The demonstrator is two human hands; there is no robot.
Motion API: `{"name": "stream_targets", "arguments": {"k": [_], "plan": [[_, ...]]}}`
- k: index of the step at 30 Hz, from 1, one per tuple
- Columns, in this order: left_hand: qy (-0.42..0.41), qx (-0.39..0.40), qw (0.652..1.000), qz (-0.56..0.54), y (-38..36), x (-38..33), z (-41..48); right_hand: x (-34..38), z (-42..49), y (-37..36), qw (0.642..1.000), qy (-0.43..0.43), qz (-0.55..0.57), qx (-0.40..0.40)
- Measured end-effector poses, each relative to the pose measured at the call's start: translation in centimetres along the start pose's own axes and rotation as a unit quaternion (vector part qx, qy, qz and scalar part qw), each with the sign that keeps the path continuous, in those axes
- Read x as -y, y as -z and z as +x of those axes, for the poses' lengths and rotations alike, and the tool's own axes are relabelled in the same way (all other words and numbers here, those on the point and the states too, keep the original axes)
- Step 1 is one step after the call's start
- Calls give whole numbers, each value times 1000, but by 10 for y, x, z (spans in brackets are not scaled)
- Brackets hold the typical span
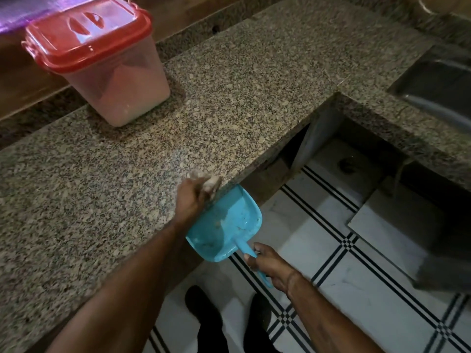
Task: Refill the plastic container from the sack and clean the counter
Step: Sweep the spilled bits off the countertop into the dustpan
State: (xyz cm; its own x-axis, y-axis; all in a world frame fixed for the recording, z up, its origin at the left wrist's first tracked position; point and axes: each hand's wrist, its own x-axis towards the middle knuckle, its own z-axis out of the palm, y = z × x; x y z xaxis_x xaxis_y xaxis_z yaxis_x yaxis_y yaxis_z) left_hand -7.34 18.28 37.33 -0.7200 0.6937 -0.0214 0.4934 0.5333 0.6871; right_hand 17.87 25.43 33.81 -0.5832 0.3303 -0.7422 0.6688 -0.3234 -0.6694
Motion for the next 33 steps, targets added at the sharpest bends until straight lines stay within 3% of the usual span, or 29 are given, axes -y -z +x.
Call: {"name": "stream_targets", "arguments": {"k": [5, 13, 19, 21, 23, 28, 33], "plan": [[-54, 17, 986, 159, -11, 5, 2, 2, 7, 12, 1000, 4, -14, 5], [14, -38, 989, 144, -6, -9, -18, 1, 1, 0, 1000, -2, 5, -2], [-139, 24, 957, 253, -14, -4, -55, 2, 2, -11, 1000, -12, 9, -12], [-160, 13, 958, 236, -12, -5, -54, 3, 0, -13, 1000, -12, 20, -15], [-122, -26, 972, 201, -2, -8, -46, 3, 1, -13, 1000, -12, 23, -15], [113, -69, 969, 207, 23, 18, -22, 0, 5, -14, 999, -17, 15, -24], [54, -44, 985, 160, -1, 2, -14, -4, 7, -16, 999, -11, 19, -25]]}}
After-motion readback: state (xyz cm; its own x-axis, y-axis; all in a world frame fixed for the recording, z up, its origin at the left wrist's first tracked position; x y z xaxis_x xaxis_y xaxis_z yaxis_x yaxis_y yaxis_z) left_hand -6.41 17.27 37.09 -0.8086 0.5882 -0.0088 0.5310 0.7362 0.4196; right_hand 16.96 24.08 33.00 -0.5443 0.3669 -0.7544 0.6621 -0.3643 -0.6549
